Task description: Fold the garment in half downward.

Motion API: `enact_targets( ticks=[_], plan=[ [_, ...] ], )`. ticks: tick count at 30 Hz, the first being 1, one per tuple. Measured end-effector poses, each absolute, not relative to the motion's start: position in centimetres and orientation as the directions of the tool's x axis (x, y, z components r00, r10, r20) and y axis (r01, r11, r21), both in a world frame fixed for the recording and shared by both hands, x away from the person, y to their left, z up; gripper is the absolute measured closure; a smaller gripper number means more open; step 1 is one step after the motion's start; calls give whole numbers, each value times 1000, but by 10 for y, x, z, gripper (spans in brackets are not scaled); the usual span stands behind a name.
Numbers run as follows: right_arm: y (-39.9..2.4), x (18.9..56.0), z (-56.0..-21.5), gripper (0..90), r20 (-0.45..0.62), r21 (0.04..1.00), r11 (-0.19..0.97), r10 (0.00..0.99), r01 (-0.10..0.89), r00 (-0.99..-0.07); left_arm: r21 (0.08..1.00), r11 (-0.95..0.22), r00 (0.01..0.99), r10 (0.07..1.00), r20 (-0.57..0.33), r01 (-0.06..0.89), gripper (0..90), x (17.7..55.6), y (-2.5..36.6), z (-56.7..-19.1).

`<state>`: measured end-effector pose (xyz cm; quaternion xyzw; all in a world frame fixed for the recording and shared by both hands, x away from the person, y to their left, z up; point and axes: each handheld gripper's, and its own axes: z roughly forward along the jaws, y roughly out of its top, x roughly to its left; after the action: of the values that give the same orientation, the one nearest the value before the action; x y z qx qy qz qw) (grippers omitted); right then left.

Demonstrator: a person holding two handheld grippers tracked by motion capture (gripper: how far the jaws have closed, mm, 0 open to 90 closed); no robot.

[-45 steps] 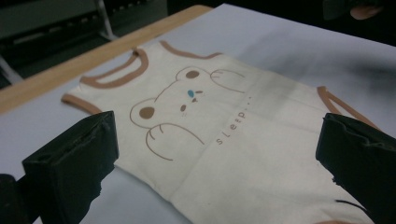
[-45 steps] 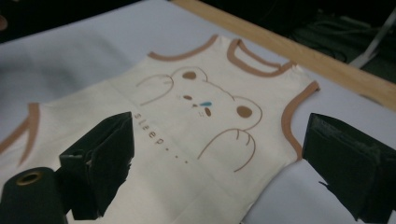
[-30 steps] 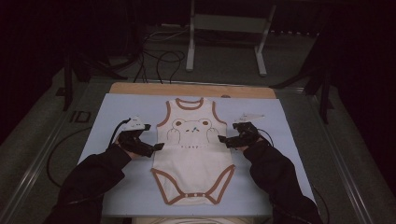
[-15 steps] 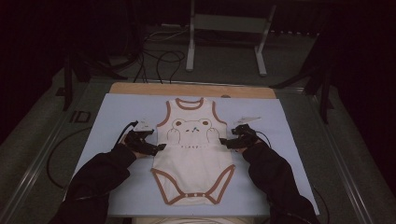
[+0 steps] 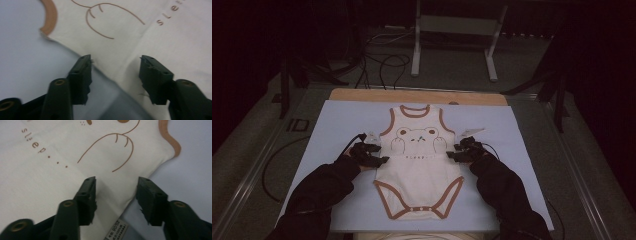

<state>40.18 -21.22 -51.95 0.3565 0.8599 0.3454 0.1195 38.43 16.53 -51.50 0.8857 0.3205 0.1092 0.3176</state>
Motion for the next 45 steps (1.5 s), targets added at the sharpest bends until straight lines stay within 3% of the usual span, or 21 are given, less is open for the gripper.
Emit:
enact_targets(
  ticks=[7,11,13,14,15,22,45],
  plan=[
    [-208,400,-517,721,15,659,548,675,514,-738,603,-620,788,615,-25,503,547,387,158,-512],
    [-205,398,-516,866,13,652,565,659,506,-752,597,-630,804,593,-42,496,688,386,157,-511],
    [-204,398,-515,871,14,648,565,661,511,-750,598,-621,800,598,-57,507,724,387,158,-511],
    [-204,397,-516,882,4,650,570,659,503,-752,604,-609,795,602,-71,515,843,387,158,-511],
    [-204,397,-516,885,11,650,563,664,509,-748,606,-606,796,601,-75,515,871,387,159,-511],
    [-207,397,-510,889,50,668,524,677,528,-735,604,-625,805,591,-46,494,897,387,158,-504],
    [-215,386,-480,890,33,735,479,682,480,-731,654,-604,803,596,-8,456,899,382,166,-482]
  ],
)
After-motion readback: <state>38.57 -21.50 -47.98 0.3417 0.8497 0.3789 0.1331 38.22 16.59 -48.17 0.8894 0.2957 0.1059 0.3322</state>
